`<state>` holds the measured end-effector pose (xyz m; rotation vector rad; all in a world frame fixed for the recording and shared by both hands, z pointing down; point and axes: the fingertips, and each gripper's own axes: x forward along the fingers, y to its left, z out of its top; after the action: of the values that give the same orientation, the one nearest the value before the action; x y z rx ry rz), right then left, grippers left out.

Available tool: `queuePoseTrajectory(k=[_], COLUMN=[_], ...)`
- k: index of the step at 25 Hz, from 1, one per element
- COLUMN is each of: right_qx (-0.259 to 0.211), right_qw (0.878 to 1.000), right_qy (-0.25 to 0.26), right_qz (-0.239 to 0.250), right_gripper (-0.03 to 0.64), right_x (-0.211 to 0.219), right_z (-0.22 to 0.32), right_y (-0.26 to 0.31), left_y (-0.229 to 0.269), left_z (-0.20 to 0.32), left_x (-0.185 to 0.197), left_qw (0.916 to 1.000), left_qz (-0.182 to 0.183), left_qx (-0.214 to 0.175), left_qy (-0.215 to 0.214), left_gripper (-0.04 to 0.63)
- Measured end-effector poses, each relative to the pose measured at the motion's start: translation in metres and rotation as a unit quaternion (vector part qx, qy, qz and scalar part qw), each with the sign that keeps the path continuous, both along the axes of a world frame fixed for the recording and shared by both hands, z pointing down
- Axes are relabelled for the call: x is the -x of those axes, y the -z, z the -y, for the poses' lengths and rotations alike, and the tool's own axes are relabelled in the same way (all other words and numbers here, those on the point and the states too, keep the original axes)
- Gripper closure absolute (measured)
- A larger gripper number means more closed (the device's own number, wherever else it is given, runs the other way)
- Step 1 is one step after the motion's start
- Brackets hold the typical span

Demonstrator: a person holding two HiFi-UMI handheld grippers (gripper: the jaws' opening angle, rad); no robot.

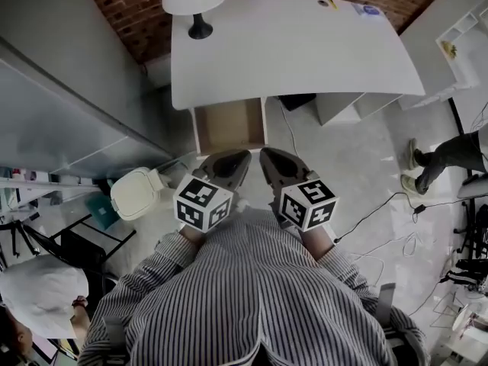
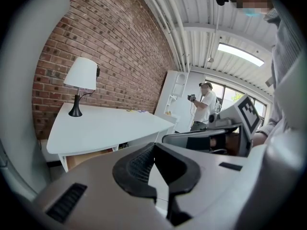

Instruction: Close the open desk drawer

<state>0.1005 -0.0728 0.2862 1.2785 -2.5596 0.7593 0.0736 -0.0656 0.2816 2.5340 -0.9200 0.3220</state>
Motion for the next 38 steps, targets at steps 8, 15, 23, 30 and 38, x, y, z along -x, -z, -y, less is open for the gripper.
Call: queuePoseTrajectory(k=[8,15,23,30,38], right_qx=[0.006,0.026,0.041,0.063,0.091], right_qw=[1.000,1.000,0.999,0.997,0.995], right_qy=[0.012,-0.010,0.003,-0.001,-0.010], right_qz=[-0.009,0.005,0.017,0.048,0.040], right_gripper=[0.600,0.600,0.600,0.600,0.600], right_x=[0.014,0.016,0.047,0.054,0.065], right_z=[0.006,0.016,0.011,0.001,-0.011], right_y=[-0.006,-0.010,-0.010,-0.018,-0.047], left_y=[-0.008,-0.013,-0.017,-0.032,-0.058], left_z=[0.005,0.012,0.008,0.001,-0.010], left_x=[0.013,0.020,0.040,0.052,0.066], left_qw=[0.9999,0.9996,0.9986,0.9969,0.9943], left_qz=[0.005,0.012,0.012,0.008,0.009], left_qx=[0.009,0.023,0.052,0.078,0.106], left_qy=[0.009,0.002,0.000,-0.003,-0.004], left_gripper=[0.583,0.583,0.583,0.583,0.583])
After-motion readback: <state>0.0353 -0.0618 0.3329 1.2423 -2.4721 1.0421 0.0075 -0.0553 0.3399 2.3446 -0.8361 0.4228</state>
